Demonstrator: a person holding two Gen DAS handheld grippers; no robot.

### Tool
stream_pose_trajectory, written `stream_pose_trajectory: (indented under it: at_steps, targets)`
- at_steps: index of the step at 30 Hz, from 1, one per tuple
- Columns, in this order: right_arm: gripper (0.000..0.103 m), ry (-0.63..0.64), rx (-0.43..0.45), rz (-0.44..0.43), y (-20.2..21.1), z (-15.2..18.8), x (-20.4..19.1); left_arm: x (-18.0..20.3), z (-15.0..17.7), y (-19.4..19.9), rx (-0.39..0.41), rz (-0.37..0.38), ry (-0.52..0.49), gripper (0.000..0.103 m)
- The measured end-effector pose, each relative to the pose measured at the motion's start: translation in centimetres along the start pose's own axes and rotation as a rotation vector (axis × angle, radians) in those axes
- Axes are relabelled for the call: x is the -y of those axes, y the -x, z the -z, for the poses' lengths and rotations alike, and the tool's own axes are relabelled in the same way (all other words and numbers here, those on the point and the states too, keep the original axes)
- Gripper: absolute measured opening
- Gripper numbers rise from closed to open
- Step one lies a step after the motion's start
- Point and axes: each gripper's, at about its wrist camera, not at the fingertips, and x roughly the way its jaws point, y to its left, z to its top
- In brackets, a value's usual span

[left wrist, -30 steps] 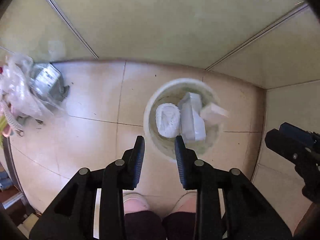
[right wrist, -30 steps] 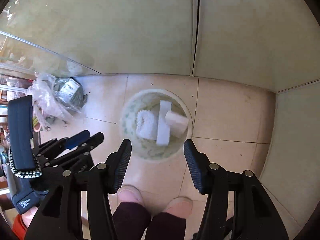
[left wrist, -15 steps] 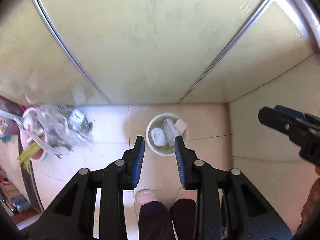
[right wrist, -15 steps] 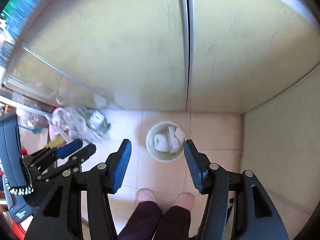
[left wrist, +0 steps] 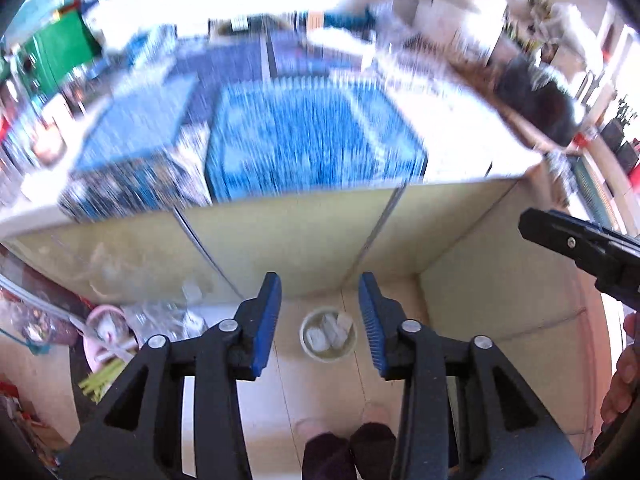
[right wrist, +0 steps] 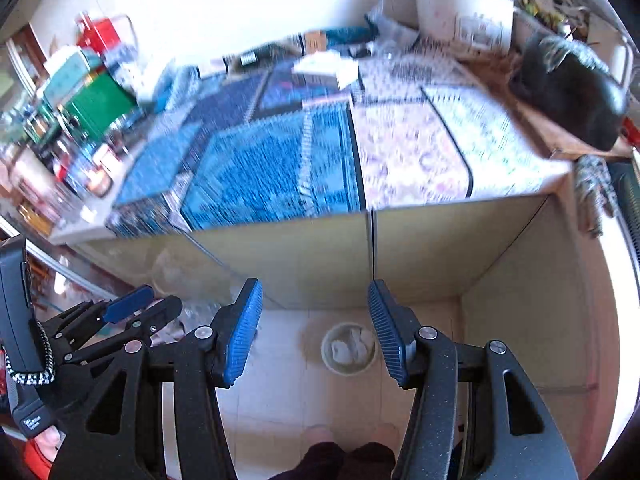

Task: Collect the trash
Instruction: 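Raise both open tools back toward the counter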

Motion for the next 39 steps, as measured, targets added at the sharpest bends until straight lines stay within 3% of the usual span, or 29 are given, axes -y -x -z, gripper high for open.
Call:
stream_pose_trajectory:
  at_steps: [8,10,16,24,30,39]
  targets:
    - [0.057,0.004,0.141,0.05,4.5,-3.0,-1.7,-0.2,-4.3,5.7,0.125,0.013,0.017,0.055]
    - [0.057,-0.004,0.158,0.05,5.0,-4.0,-1.2,-0.2,-5.6,5.9,0.142,0.002,0.015,0.064]
    - [0.057,-0.016,0.198,0.067,5.3,-7.6,1.6,0.3,-10.5,4.5,0.161,-0.011,0.05,0.068]
    - [0.061,-0.009,0.229,0.039,3.0,-15.2,6.8,2.4,-19.6,0.3,0.183,-0.053,0.123,0.073]
    - [0.062,0.067,0.205,0.032,0.9,-21.9,10.4,4.8,-27.3,-4.1,0.171,-0.12,0.164,0.088]
    - [0.062,0.063,0.125,0.007,-4.8,-28.2,16.3,7.6,-34.0,-14.4,0.041,-0.148,0.255,0.091]
